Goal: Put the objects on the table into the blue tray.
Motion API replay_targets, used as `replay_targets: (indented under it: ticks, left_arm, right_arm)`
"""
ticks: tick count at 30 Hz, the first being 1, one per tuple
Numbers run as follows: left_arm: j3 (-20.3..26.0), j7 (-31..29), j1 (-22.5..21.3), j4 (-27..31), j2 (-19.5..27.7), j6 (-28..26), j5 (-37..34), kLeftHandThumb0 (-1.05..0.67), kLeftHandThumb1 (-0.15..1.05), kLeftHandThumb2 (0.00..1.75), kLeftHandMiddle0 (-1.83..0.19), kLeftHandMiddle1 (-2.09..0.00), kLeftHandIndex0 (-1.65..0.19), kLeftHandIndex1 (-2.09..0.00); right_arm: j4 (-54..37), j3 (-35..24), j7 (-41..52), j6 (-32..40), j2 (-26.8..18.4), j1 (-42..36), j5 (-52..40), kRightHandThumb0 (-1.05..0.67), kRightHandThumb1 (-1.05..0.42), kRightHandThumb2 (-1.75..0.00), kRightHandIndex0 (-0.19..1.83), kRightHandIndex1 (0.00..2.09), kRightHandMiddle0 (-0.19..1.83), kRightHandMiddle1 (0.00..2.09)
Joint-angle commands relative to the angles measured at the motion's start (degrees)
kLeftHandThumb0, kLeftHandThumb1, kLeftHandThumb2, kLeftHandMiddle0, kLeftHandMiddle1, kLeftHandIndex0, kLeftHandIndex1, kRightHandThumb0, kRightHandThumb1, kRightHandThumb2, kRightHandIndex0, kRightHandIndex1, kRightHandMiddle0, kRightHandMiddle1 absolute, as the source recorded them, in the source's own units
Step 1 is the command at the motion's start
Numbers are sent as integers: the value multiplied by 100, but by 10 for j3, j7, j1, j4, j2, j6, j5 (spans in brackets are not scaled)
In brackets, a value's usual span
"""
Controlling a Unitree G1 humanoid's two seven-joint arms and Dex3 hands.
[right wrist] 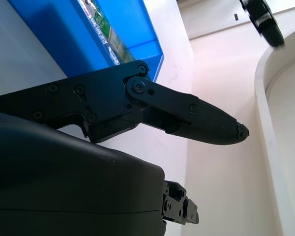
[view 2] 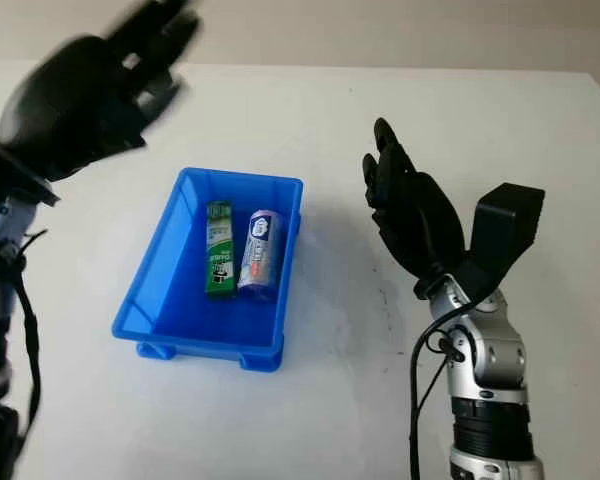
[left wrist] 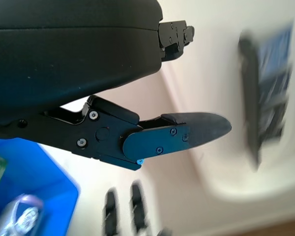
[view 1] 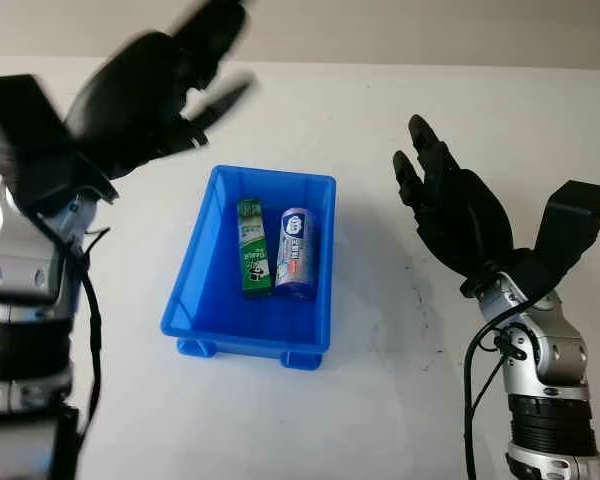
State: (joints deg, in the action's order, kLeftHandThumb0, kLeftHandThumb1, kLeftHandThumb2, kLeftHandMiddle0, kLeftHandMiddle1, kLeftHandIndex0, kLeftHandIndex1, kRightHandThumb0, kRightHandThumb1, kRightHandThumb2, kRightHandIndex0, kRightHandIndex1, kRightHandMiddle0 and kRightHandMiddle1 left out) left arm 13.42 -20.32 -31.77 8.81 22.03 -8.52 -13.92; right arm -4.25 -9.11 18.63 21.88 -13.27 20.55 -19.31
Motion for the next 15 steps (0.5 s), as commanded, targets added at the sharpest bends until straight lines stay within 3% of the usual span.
replay_targets:
  ticks: [1, 6, 15]
  left_arm:
    - [27, 23, 36, 28, -8, 8, -9, -78, 105, 71, 19, -1, 19, -1]
    - [50, 80, 102, 61, -19, 4, 4, -79, 105, 72, 19, 0, 19, 0]
    - [55, 105, 169, 32, -20, 12, 21, -78, 105, 71, 19, 0, 19, 0]
  right_arm:
    - [-2, -1, -1, -11, 0, 8, -1, -78, -105, -77, -19, 0, -19, 0]
    - [-2, -3, -2, -12, -3, 12, 0, -78, -105, -78, -19, 0, -19, 0]
    - [1, 1, -26, -22, 3, 21, 18, -81, -105, -82, -19, 0, -19, 0]
